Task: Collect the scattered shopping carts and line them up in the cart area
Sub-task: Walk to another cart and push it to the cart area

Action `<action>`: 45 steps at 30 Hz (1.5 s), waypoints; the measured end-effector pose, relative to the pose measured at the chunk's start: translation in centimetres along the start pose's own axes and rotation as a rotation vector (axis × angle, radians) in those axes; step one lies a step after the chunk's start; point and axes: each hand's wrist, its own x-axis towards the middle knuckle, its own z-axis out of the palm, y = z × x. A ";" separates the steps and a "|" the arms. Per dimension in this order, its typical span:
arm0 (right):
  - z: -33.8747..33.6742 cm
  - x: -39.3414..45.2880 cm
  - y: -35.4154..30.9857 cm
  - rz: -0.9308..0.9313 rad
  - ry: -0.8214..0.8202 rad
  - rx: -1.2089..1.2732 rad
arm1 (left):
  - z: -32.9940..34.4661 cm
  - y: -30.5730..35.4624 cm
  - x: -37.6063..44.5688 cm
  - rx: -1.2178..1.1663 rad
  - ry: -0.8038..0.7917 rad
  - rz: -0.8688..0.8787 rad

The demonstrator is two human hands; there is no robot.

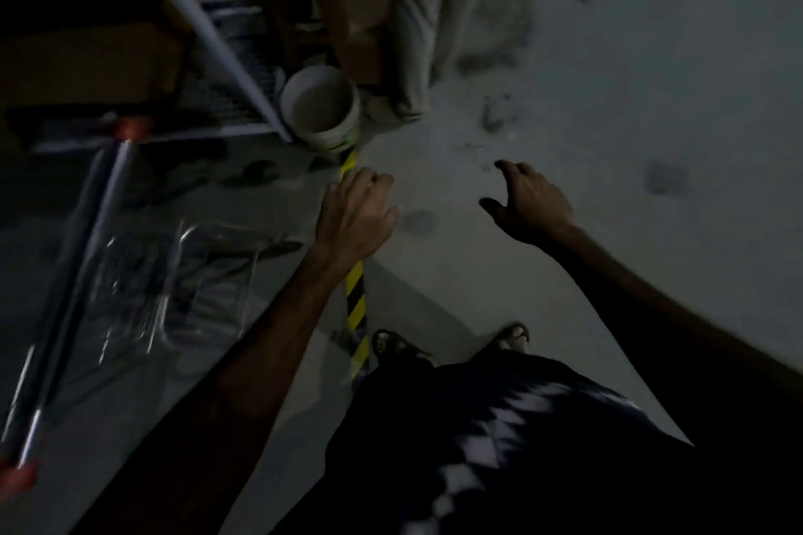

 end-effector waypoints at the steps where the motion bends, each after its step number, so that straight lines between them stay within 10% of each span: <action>1: -0.6 -0.9 2.6 0.060 0.027 0.033 | 0.1 2.3 1.8 0.001 -0.014 0.060; 16: -7.7 -11.3 34.2 0.587 0.338 0.300 | 4.3 38.5 18.4 0.025 -0.091 0.610; 29: -12.9 -4.0 48.1 0.687 0.318 0.368 | 8.8 48.0 33.4 -0.020 -0.149 0.625; 45: -34.7 19.2 64.0 0.644 0.441 0.373 | 5.0 61.5 66.6 -0.045 -0.103 0.620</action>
